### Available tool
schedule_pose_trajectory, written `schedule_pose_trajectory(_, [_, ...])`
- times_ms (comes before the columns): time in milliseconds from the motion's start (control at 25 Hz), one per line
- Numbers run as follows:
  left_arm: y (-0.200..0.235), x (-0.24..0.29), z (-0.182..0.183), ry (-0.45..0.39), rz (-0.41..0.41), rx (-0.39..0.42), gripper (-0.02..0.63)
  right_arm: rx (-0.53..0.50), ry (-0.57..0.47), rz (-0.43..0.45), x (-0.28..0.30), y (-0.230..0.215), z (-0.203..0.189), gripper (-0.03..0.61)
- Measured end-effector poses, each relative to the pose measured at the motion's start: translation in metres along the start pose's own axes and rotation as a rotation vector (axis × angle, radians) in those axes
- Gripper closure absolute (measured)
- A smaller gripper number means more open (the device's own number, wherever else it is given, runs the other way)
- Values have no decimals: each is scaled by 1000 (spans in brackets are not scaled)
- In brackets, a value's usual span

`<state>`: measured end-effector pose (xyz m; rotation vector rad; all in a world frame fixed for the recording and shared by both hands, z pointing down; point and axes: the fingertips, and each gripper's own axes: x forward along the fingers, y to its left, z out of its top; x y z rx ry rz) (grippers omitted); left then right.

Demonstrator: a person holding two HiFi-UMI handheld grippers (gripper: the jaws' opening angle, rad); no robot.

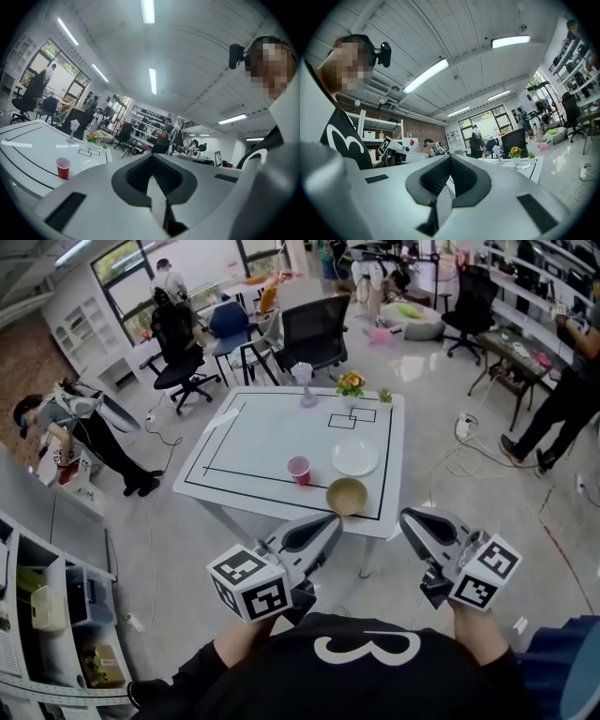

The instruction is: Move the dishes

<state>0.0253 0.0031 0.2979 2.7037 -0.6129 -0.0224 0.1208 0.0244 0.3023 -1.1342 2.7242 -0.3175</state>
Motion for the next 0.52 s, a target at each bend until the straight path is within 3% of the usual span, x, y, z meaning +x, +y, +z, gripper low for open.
schedule_pose_trajectory(520, [-21, 4, -10, 0, 15, 6, 611, -12, 5, 12, -20, 6, 3, 569])
